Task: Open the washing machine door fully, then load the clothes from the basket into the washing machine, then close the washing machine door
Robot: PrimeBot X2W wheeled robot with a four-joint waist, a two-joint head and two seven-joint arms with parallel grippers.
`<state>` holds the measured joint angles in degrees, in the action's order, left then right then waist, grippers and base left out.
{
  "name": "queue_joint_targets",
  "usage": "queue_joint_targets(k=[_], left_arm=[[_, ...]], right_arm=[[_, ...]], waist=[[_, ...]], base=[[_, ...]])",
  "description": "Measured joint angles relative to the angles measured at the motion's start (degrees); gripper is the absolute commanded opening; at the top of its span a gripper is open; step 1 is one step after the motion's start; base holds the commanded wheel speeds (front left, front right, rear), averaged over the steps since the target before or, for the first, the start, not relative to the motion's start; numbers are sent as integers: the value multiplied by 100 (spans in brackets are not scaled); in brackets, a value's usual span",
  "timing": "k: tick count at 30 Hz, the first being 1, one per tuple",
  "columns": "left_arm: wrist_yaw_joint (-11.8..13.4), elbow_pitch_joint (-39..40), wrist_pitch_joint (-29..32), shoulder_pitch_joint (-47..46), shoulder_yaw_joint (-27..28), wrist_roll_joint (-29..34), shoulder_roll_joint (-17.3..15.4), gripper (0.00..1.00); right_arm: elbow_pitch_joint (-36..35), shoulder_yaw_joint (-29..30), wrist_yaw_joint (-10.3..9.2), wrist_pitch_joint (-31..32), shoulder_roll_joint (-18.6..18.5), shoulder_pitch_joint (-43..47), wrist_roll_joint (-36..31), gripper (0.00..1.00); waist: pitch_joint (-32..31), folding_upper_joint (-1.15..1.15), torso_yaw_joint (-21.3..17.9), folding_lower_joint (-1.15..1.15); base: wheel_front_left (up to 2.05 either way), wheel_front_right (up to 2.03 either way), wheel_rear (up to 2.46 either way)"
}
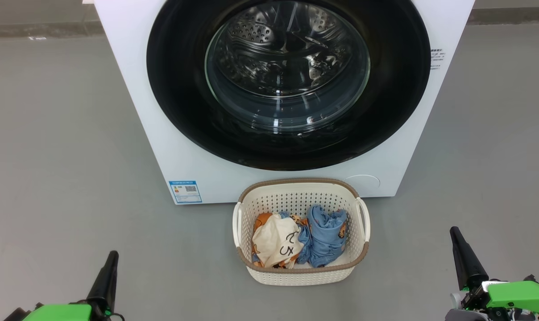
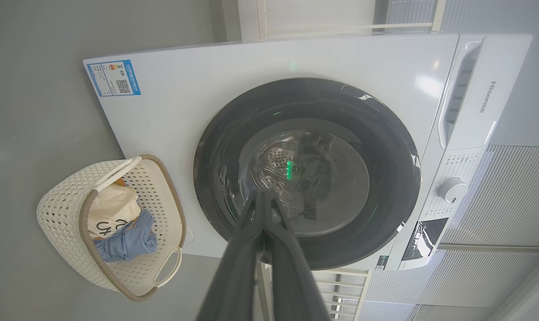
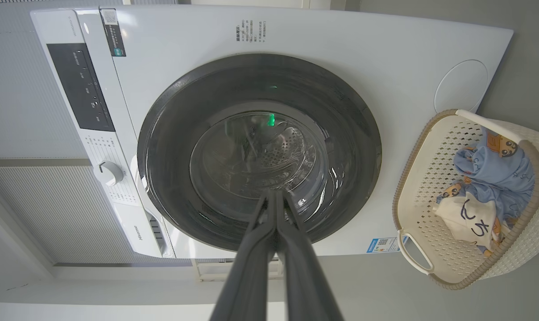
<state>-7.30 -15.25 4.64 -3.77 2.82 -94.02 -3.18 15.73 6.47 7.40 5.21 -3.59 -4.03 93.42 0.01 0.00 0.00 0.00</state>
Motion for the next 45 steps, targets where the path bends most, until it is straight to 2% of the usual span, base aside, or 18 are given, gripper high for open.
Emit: queue_joint_targets(k=[45], left_arm=[[0,-1,42,-1,33,10,8,0]], right_arm=[[1,19,0,25,21,0,-16,0]], waist=[[0,0,0,0]], base=[[0,0,0]])
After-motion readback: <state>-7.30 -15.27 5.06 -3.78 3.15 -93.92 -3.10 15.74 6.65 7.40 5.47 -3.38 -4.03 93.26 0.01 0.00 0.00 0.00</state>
